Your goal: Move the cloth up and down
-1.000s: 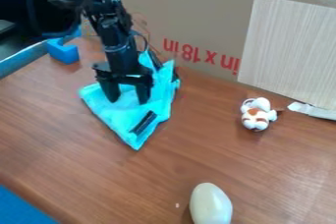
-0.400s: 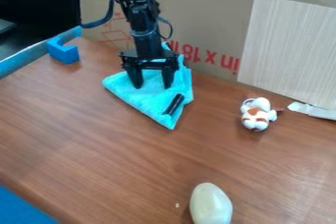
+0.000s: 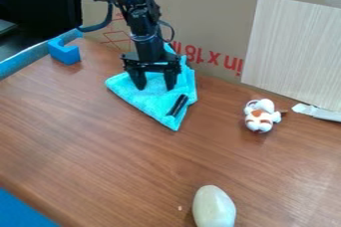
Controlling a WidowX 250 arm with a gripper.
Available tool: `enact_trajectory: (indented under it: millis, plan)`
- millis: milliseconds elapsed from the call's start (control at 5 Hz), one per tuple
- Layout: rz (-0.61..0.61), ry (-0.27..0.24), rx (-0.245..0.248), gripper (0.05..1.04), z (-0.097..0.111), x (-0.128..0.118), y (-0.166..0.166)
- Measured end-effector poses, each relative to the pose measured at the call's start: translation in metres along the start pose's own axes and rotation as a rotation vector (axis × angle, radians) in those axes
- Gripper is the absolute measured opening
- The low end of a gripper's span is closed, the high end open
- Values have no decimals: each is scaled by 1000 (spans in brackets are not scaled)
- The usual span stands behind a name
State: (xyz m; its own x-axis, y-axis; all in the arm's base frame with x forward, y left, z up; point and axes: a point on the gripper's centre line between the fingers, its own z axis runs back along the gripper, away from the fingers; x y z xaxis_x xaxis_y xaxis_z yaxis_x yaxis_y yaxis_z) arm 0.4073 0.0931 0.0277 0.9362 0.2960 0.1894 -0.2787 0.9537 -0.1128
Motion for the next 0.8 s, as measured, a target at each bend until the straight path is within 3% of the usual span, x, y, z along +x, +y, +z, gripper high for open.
enact_trajectory:
  millis: [400,800]
  plan:
    - [-118,37,-24,999,7,-52,6]
    - [-227,9,-15,1000,14,-90,23]
